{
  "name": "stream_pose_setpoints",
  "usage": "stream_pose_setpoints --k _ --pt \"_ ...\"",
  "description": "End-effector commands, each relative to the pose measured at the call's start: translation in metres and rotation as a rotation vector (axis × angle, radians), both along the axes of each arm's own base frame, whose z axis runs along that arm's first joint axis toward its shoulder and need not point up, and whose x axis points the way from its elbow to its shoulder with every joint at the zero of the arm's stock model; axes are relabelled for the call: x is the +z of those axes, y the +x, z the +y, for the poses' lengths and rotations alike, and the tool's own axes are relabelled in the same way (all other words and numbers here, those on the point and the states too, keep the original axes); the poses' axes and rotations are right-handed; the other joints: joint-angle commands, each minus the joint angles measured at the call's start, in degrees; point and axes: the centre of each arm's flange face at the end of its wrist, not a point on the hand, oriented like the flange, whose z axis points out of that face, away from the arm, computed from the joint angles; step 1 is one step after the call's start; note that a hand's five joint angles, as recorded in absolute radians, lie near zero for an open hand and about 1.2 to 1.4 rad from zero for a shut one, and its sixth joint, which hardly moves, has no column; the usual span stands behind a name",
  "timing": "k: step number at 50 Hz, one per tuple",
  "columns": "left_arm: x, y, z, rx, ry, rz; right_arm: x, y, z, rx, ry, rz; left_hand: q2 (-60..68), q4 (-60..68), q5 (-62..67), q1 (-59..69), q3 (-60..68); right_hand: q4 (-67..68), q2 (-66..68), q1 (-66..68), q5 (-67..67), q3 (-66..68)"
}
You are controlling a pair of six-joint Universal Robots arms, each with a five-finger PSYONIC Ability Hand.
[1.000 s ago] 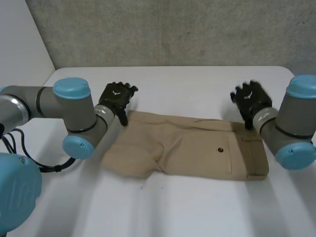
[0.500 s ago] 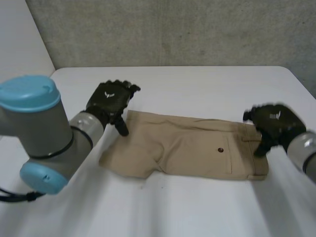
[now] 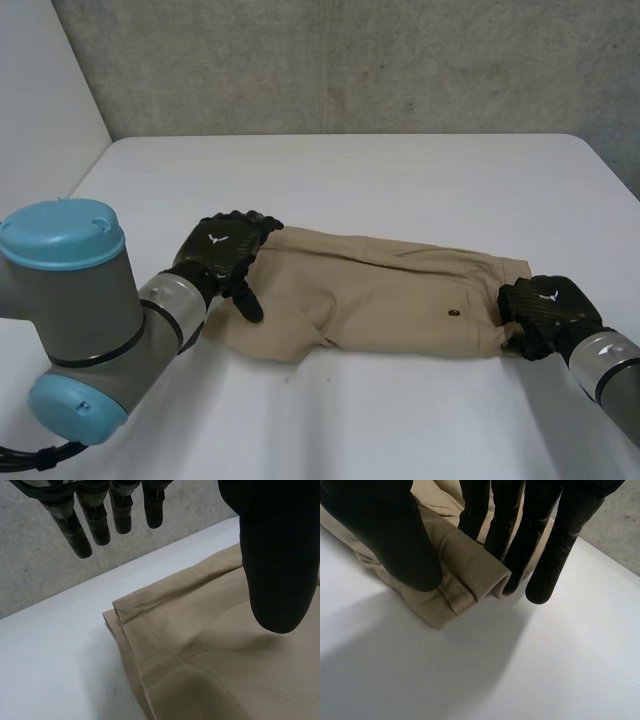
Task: Fold the shorts.
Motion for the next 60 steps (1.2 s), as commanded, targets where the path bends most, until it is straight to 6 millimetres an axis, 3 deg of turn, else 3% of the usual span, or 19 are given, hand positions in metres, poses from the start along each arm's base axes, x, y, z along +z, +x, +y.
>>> stream_pose_setpoints --k 1,9,14,16,17,21,24,27,29,32,35,36,39,40,41,46,52,56,60 --pt "0.001 0.001 0.001 0.003 -0.004 0.001 0.012 -0.014 -0.017 -0.064 -0.054 0.014 -1.7 -1.7 -2.8 -0.9 -2.3 13.1 13.0 30.0 18.0 14.3" --pt "0.008 0.007 0.007 0.007 -0.015 0.008 0.044 -0.064 -0.033 -0.161 -0.032 0.139 -1.7 -1.7 -2.8 -0.9 -2.3 13.1 13.0 30.0 18.0 14.3" --pt "0.009 0.009 0.009 0.011 -0.016 0.008 0.062 -0.065 -0.040 -0.118 -0.064 0.253 -1.7 -1.7 -2.8 -0.9 -2.3 13.1 13.0 30.0 18.0 14.3" --pt "0.009 0.009 0.009 0.012 -0.015 0.007 0.071 -0.049 -0.038 -0.063 -0.098 0.270 -1.7 -1.7 -2.8 -0.9 -2.3 13.1 13.0 30.0 18.0 14.3" --pt "0.010 0.009 0.009 0.013 -0.017 0.008 0.080 -0.027 -0.035 0.004 -0.137 0.277 -1.7 -1.7 -2.8 -0.9 -2.3 13.1 13.0 30.0 18.0 14.3" --pt "0.010 0.010 0.010 0.014 -0.017 0.008 0.104 0.021 -0.024 0.151 -0.242 0.266 -1.7 -1.7 -2.8 -0.9 -2.3 13.1 13.0 30.0 18.0 14.3" --pt "0.012 0.010 0.010 0.015 -0.022 0.010 0.115 0.046 -0.016 0.228 -0.303 0.258 -1.7 -1.7 -2.8 -0.9 -2.3 13.1 13.0 30.0 18.0 14.3" --pt "0.016 0.012 0.009 0.023 -0.033 0.015 0.121 0.092 0.009 0.382 -0.361 0.235 -1.7 -1.7 -2.8 -0.9 -2.3 13.1 13.0 30.0 18.0 14.3" --pt "0.020 0.013 0.009 0.026 -0.044 0.021 0.115 0.129 0.036 0.525 -0.379 0.225 -1.7 -1.7 -2.8 -0.9 -2.3 13.1 13.0 30.0 18.0 14.3" --pt "0.032 0.017 0.007 0.041 -0.071 0.033 0.097 0.166 0.075 0.697 -0.363 0.222 -1.7 -1.7 -2.8 -0.9 -2.3 13.1 13.0 30.0 18.0 14.3" --pt "0.045 0.024 0.004 0.064 -0.107 0.051 0.077 0.181 0.098 0.794 -0.323 0.223 -1.7 -1.7 -2.8 -0.9 -2.3 13.1 13.0 30.0 18.0 14.3" --pt "0.049 0.026 0.003 0.068 -0.117 0.054 0.061 0.187 0.106 0.839 -0.279 0.228 -1.7 -1.7 -2.8 -0.9 -2.3 13.1 13.0 30.0 18.0 14.3" --pt "0.063 0.032 0.000 0.090 -0.158 0.072 0.043 0.189 0.109 0.861 -0.216 0.234 -1.7 -1.7 -2.8 -0.9 -2.3 -20.2 -20.2 -3.3 -15.3 -19.0" --pt "0.066 0.033 -0.001 0.094 -0.166 0.075 0.041 0.189 0.110 0.865 -0.205 0.227 -1.7 -1.7 -2.8 -0.9 -2.3 -51.2 -51.2 -34.2 -46.3 -49.9" --pt "0.069 0.034 -0.001 0.097 -0.175 0.079 0.043 0.189 0.110 0.863 -0.208 0.219 -1.7 -1.7 -2.8 -0.9 -2.3 -56.9 -57.0 -40.0 -52.0 -55.7" --pt "0.080 0.040 -0.010 0.123 -0.209 0.092 0.074 0.190 0.100 0.780 -0.225 0.089 -1.7 -1.7 -2.8 -0.9 -2.3 -56.9 -57.0 -40.0 -52.0 -55.7" --pt "0.092 0.032 -0.013 0.105 -0.243 0.114 0.136 0.157 0.047 0.474 -0.183 -0.277 -1.7 -1.7 -2.8 -0.9 -2.3 -56.9 -57.0 -40.0 -52.0 -55.7" --pt "0.085 0.012 -0.013 0.059 -0.207 0.151 0.146 0.140 0.028 0.364 -0.125 -0.405 -1.7 -1.7 -2.8 -0.9 -2.3 -56.9 -57.0 -40.0 -52.0 -55.7" --pt "0.072 -0.021 -0.005 -0.016 -0.141 0.198 0.136 0.131 0.016 0.311 -0.086 -0.401 -1.6 -1.7 -2.8 -0.9 -2.2 -56.9 -57.0 -40.0 -52.0 -55.7"
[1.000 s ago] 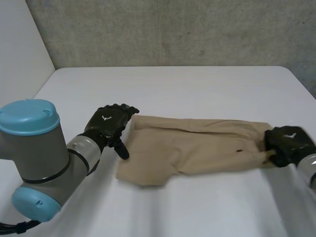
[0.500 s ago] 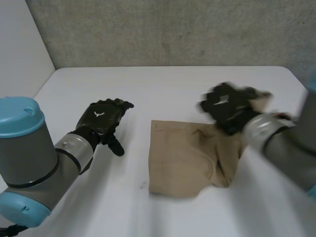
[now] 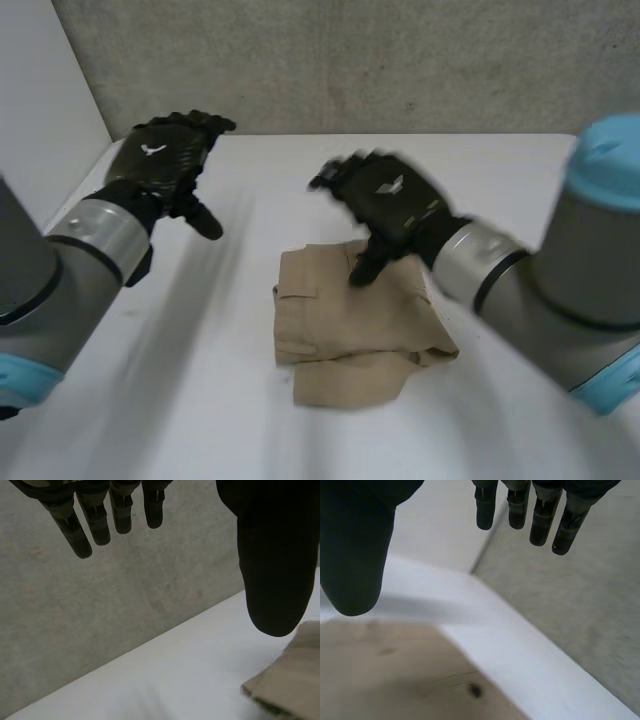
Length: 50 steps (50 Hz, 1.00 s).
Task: Fold the shorts.
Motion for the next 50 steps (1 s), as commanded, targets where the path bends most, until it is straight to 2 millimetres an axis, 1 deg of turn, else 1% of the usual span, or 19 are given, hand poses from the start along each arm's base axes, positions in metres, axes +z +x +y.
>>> stream_pose_setpoints --k 1,3,4,5,7,8,9,11,14,19,20,27,31,36,42,46,48,49,50 --pt "-0.025 -0.056 0.010 -0.129 0.104 0.061 -0.002 -0.026 -0.030 -0.137 0.134 -0.093 -1.6 -1.7 -2.8 -0.9 -2.2 -3.5 -2.6 -1.7 -4.0 -2.3" --pt "-0.033 -0.065 0.010 -0.130 0.128 0.056 -0.011 -0.027 -0.033 -0.152 0.166 -0.064 -1.5 -1.5 -2.6 -0.7 -2.1 -3.5 -2.6 -1.7 -4.0 -2.3" --pt "-0.039 -0.069 0.010 -0.128 0.142 0.049 -0.021 -0.028 -0.035 -0.172 0.202 -0.031 -1.5 -1.5 -2.6 -0.7 -2.1 -3.5 -2.6 -1.7 -4.0 -2.3" --pt "-0.050 -0.076 0.010 -0.120 0.171 0.030 -0.027 -0.029 -0.036 -0.184 0.219 -0.012 -1.5 -1.5 -2.6 -0.7 -2.1 -3.5 -2.6 -1.7 -4.0 -2.3" --pt "-0.062 -0.082 0.010 -0.108 0.199 0.006 -0.038 -0.030 -0.041 -0.207 0.249 0.018 -1.5 -1.5 -2.6 -0.7 -2.1 -3.5 -2.6 -1.7 -4.0 -2.3" --pt "-0.066 -0.085 0.010 -0.101 0.208 -0.002 -0.048 -0.031 -0.046 -0.228 0.270 0.041 -1.5 -1.5 -2.6 -0.7 -2.1 -3.5 -2.6 -1.7 -4.0 -2.3" --pt "-0.077 -0.087 0.008 -0.080 0.233 -0.023 -0.054 -0.031 -0.048 -0.236 0.281 0.053 -1.5 -1.5 -2.6 -0.7 -2.1 -3.5 -2.6 -1.7 -4.0 -2.3" --pt "-0.086 -0.087 0.004 -0.056 0.246 -0.039 -0.069 -0.030 -0.053 -0.252 0.311 0.078 -1.5 -1.5 -2.6 -0.7 -2.1 -3.5 -2.6 -1.7 -4.0 -2.3" --pt "-0.104 -0.088 0.004 -0.030 0.279 -0.080 -0.085 -0.030 -0.055 -0.261 0.344 0.103 -1.5 -1.5 -2.6 -0.7 -2.1 -3.5 -2.6 -1.7 -4.0 -2.3" --pt "-0.124 -0.086 0.014 -0.032 0.349 -0.138 -0.097 -0.033 -0.050 -0.257 0.381 0.148 -1.5 -1.5 -2.6 -0.7 -2.1 -3.5 -2.6 -1.7 -4.0 -2.3" --pt "-0.130 -0.084 0.022 -0.037 0.379 -0.161 -0.099 -0.033 -0.049 -0.254 0.384 0.160 -1.6 -1.7 -2.7 -0.9 -2.2 -3.5 -2.6 -1.7 -4.0 -2.3" --pt "-0.149 -0.075 0.053 -0.058 0.468 -0.234 -0.106 -0.050 -0.037 -0.261 0.368 0.252 -1.6 -1.7 -2.8 -0.9 -2.2 -3.5 -2.6 -1.7 -4.0 -2.3" --pt "-0.147 -0.069 0.066 -0.071 0.480 -0.249 -0.111 -0.056 -0.027 -0.249 0.353 0.282 -1.6 -1.7 -2.8 -0.9 -2.2 -3.5 -2.6 -1.7 -4.0 -2.3" --pt "-0.142 -0.067 0.073 -0.079 0.468 -0.240 -0.118 -0.064 -0.025 -0.261 0.316 0.288 -1.7 -1.7 -2.8 -0.9 -2.3 -3.5 -2.6 -1.7 -4.0 -2.3" --pt "-0.137 -0.067 0.063 -0.057 0.427 -0.222 -0.119 -0.065 -0.026 -0.262 0.258 0.281 -1.7 -1.7 -2.8 -0.9 -2.3 -3.5 -2.6 -1.7 -4.0 -2.3" --pt "-0.131 -0.066 0.052 -0.029 0.402 -0.201 -0.116 -0.064 -0.028 -0.260 0.239 0.273 -1.7 -1.7 -2.8 -0.9 -2.3 -3.5 -2.6 -1.7 -4.0 -2.3" --pt "-0.125 -0.067 0.047 -0.022 0.391 -0.191 -0.112 -0.063 -0.030 -0.261 0.226 0.266 -1.7 -1.7 -2.8 -0.9 -2.3 -3.5 -2.6 -1.7 -4.0 -2.3" --pt "-0.123 -0.067 0.046 -0.022 0.386 -0.187 -0.105 -0.062 -0.031 -0.263 0.206 0.253 -1.7 -1.7 -2.8 -0.9 -2.3 -3.5 -2.6 -1.7 -4.0 -2.3" --pt "-0.113 -0.069 0.044 -0.024 0.363 -0.168 -0.099 -0.062 -0.032 -0.264 0.190 0.243 -1.7 -1.7 -2.8 -0.9 -2.3 -3.5 -2.6 -1.7 -4.0 -2.3"
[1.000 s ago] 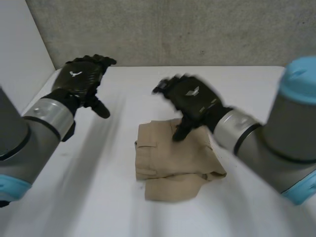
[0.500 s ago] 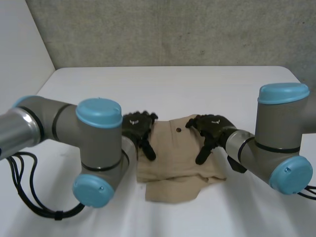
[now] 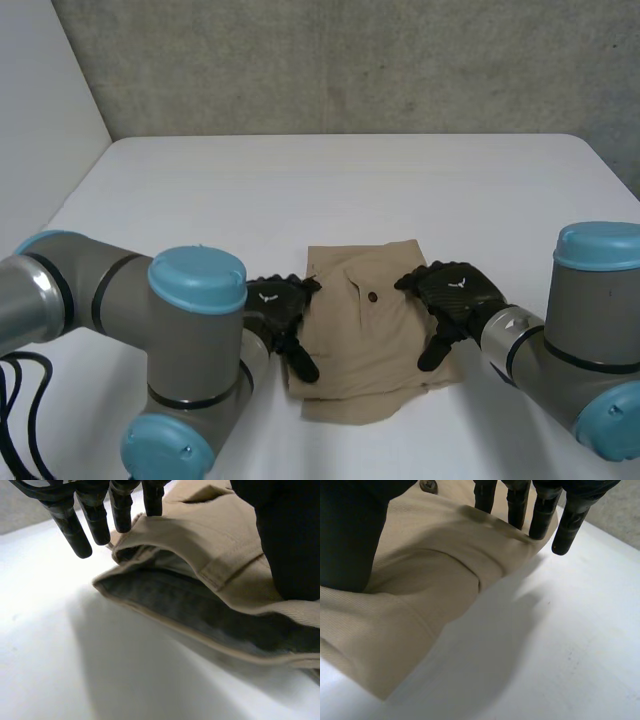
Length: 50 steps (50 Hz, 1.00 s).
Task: Fold the shorts.
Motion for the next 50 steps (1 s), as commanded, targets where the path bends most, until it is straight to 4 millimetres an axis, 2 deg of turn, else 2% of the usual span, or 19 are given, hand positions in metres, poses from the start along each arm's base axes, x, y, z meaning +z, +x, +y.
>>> stream_pose_setpoints --k 1,2,3,4,5,6,7,10,11,14,16,21,26,32,37,50 --pt "0.030 -0.004 -0.019 0.032 -0.081 0.057 0.026 0.004 -0.007 0.002 -0.093 -0.038 -1.7 -1.7 -2.8 1.0 -2.3 -3.5 -2.2 1.2 -4.0 0.0" --pt "0.039 -0.004 -0.020 0.033 -0.099 0.071 0.035 0.004 -0.009 -0.001 -0.117 -0.051 -1.7 -1.7 -2.8 1.0 -2.3 -3.5 -2.2 1.2 -4.0 0.0" --pt "0.048 -0.004 -0.021 0.034 -0.118 0.088 0.057 0.004 -0.012 -0.008 -0.179 -0.084 -1.7 -1.7 -2.8 1.0 -2.3 -3.5 -2.2 1.2 -4.0 0.0" --pt "0.069 -0.001 -0.023 0.043 -0.161 0.122 0.067 0.004 -0.014 -0.015 -0.210 -0.097 -1.7 -1.7 -2.8 1.0 -2.3 -3.5 -2.2 1.2 -4.0 0.0" --pt "0.079 0.002 -0.025 0.051 -0.182 0.140 0.078 0.004 -0.015 -0.022 -0.242 -0.111 -1.7 -1.7 -2.8 1.0 -2.3 -3.5 -2.2 1.2 -4.0 0.0" --pt "0.090 0.005 -0.027 0.061 -0.206 0.157 0.097 0.003 -0.018 -0.043 -0.296 -0.135 -1.7 -1.7 -2.8 1.0 -2.3 -3.5 -2.2 1.2 -4.0 0.0" --pt "0.113 0.013 -0.033 0.086 -0.256 0.194 0.106 0.002 -0.019 -0.061 -0.322 -0.145 -1.7 -1.7 -2.8 1.0 -2.3 -3.5 -2.2 1.2 -4.0 0.0" --pt "0.148 0.029 -0.042 0.130 -0.334 0.247 0.142 -0.007 -0.027 -0.158 -0.418 -0.181 -1.5 -1.5 -2.6 1.2 -2.1 -3.5 -2.2 1.2 -4.0 0.0" --pt "0.169 0.044 -0.048 0.169 -0.377 0.263 0.151 -0.011 -0.029 -0.187 -0.443 -0.186 -1.3 -1.3 -2.4 1.3 -1.9 -3.5 -2.2 1.2 -4.0 0.0" --pt "0.199 0.070 -0.057 0.228 -0.416 0.258 0.179 -0.026 -0.035 -0.289 -0.493 -0.189 -1.5 -1.5 -2.6 1.2 -2.1 -3.5 -2.2 1.2 -4.0 0.0" --pt "0.208 0.078 -0.059 0.230 -0.407 0.253 0.189 -0.031 -0.035 -0.314 -0.500 -0.189 -1.6 -1.7 -2.8 1.0 -2.2 -3.5 -2.2 1.2 -4.0 0.0" --pt "0.215 0.094 -0.063 0.193 -0.317 0.240 0.206 -0.033 -0.032 -0.327 -0.462 -0.198 -1.7 -1.7 -2.8 1.0 -2.3 -3.5 -2.2 1.2 -4.0 0.0" --pt "0.215 0.106 -0.068 0.201 -0.283 0.252 0.203 -0.041 -0.035 -0.357 -0.417 -0.219 -1.7 -1.7 -2.8 1.0 -2.3 -3.5 -2.2 1.2 -4.0 0.0" --pt "0.218 0.107 -0.066 0.201 -0.286 0.267 0.193 -0.040 -0.033 -0.331 -0.371 -0.234 -1.7 -1.7 -2.8 1.0 -2.3 -3.5 -2.2 1.2 -4.0 0.0" --pt "0.216 0.105 -0.065 0.193 -0.280 0.265 0.196 -0.038 -0.027 -0.307 -0.373 -0.242 -1.7 -1.7 -2.8 1.0 -2.3 -3.5 -2.2 1.2 -4.0 0.0" --pt "0.210 0.104 -0.063 0.189 -0.263 0.261 0.192 -0.039 -0.025 -0.305 -0.360 -0.237 -1.7 -1.7 -2.8 1.0 -2.3 -3.5 -2.2 1.2 -4.0 0.0"
